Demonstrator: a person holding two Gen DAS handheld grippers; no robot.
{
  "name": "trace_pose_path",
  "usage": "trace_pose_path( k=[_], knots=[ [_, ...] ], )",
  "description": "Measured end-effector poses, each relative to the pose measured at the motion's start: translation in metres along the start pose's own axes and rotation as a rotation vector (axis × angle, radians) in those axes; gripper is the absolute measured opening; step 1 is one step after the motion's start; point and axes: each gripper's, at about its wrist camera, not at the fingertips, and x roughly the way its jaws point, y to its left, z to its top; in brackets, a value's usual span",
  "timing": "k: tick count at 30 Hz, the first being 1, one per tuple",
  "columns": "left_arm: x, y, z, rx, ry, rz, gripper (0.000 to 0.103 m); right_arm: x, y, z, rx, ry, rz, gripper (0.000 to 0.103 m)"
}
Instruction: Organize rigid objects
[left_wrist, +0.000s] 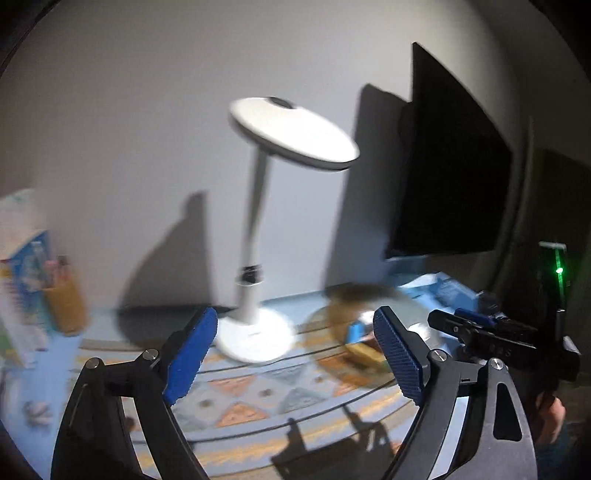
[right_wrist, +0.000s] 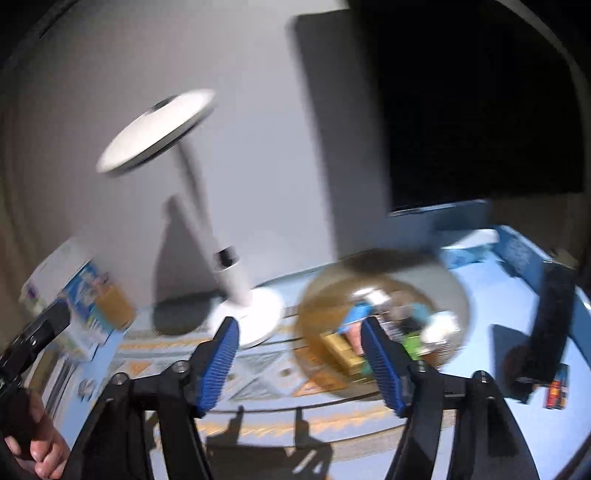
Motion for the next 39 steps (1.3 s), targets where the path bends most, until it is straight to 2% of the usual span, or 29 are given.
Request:
trace_pose_path(
  k=[5, 8, 12, 16, 19, 21, 24, 32, 36, 39],
  knots=[
    [-0.002, 0.025, -0.043, -0.015, 0.030, 0.128, 0.087, 0.036, 0.052, -0.047, -0.101, 0.069, 0.039, 0.073],
    [0.019, 0.039, -0.075, -0.025, 0.078, 0.203, 0.087, 0.059, 0.065, -0.078, -0.149, 0.089, 0.026, 0.073],
    [0.049, 0.053, -0.113, -0.033, 0.124, 0.258, 0.087, 0.084, 0.072, -0.112, -0.178, 0.117, 0.038, 0.073],
    [0.060, 0.062, -0.134, -0.062, 0.126, 0.252, 0.087, 0.098, 0.074, -0.130, -0.221, 0.109, 0.006, 0.073],
    [0.064, 0.061, -0.143, -0.060, 0.119, 0.249, 0.087, 0.099, 0.070, -0.132, -0.202, 0.091, 0.012, 0.073],
    [0.070, 0.059, -0.148, -0.038, 0.145, 0.254, 0.087, 0.098, 0.065, -0.132, -0.189, 0.075, 0.003, 0.073],
    [0.077, 0.052, -0.149, 0.004, 0.160, 0.269, 0.088, 0.100, 0.058, -0.132, -0.164, 0.074, -0.004, 0.073],
    [0.072, 0.058, -0.147, -0.025, 0.156, 0.267, 0.090, 0.095, 0.061, -0.134, -0.181, 0.052, 0.002, 0.075],
    [0.069, 0.057, -0.146, -0.023, 0.149, 0.267, 0.090, 0.089, 0.062, -0.134, -0.189, 0.028, -0.001, 0.082],
    [0.066, 0.051, -0.146, 0.004, 0.136, 0.272, 0.096, 0.085, 0.061, -0.134, -0.191, 0.010, -0.012, 0.084]
  ],
)
